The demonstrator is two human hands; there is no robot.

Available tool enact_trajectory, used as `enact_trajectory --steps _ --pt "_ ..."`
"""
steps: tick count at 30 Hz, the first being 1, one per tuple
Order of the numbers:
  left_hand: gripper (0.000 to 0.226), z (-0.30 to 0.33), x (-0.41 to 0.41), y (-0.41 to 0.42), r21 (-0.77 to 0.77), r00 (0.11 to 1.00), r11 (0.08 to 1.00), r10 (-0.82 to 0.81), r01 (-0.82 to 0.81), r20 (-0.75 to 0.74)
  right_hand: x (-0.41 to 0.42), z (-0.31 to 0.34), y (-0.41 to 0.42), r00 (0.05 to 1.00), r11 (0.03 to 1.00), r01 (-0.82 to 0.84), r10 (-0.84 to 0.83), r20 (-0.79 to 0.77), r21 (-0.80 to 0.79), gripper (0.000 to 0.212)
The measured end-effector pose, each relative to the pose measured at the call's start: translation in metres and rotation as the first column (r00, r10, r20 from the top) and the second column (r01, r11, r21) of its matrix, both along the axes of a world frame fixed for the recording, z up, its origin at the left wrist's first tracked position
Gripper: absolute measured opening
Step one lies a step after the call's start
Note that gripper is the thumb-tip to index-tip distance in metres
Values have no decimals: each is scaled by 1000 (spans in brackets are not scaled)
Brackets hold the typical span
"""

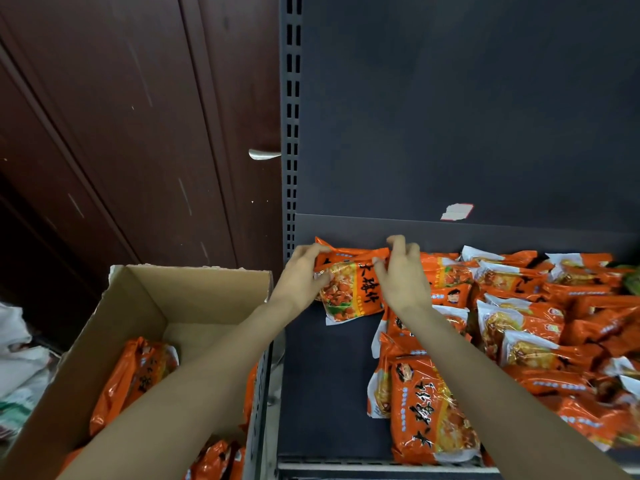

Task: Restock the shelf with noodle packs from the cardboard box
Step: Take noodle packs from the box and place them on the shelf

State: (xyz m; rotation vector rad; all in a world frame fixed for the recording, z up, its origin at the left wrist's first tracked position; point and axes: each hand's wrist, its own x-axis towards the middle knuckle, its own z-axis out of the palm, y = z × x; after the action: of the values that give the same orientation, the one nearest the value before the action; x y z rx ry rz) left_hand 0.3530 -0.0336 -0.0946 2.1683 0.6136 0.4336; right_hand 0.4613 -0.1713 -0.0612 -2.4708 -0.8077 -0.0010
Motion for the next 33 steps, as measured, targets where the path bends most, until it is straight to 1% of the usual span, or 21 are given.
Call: enact_trajectory --steps 1,3,6,8,10,12,15,18,21,23,26,28,29,31,33 --pt "39 2 0 -1 30 1000 999 11 -10 -20 -3 2 0 997 999 -16 19 71 -40 38" --pt "38 5 -2 -4 97 998 995 40 -34 -53 -9 5 0 984 994 -78 90 157 -78 38" --pt "36 9 -8 -5 173 995 983 78 -65 -69 -20 7 2 962 979 -191 201 185 -70 33" --pt "36 11 -14 -4 178 996 983 65 -52 -65 -29 7 7 951 964 -261 266 161 -48 31" --pt "37 12 -23 -2 140 998 990 20 -12 -54 -38 6 13 941 949 -315 316 120 -24 29" --pt "37 15 -37 3 128 999 992 11 -7 -33 -50 6 22 931 935 -355 353 96 8 28" --pt "32 20 -71 15 164 998 984 67 -67 9 -75 4 39 910 911 -411 407 79 41 27" --pt "29 24 -121 31 249 992 960 124 -125 19 -108 3 60 881 880 -474 473 26 46 23" --pt "24 19 -180 55 343 981 922 196 -179 -15 -152 -2 87 857 857 -510 514 -41 79 23" --pt "22 15 -219 73 366 965 905 254 -216 -59 -183 -11 103 844 849 -520 528 -97 94 22" --pt "32 6 -275 99 340 933 900 334 -274 -132 -227 -29 126 825 838 -541 545 -147 72 20" --pt "44 -2 -306 115 299 923 918 327 -260 -205 -251 -42 140 820 841 -537 539 -190 65 22" --pt "52 -5 -318 121 245 924 941 294 -234 -245 -262 -49 145 818 844 -533 531 -222 59 25" --pt "65 -11 -335 128 83 925 980 196 -178 -324 -281 -61 153 808 849 -527 512 -290 29 32" --pt "67 -17 -346 130 -32 908 989 118 -142 -401 -297 -73 158 791 847 -532 497 -357 -1 40"
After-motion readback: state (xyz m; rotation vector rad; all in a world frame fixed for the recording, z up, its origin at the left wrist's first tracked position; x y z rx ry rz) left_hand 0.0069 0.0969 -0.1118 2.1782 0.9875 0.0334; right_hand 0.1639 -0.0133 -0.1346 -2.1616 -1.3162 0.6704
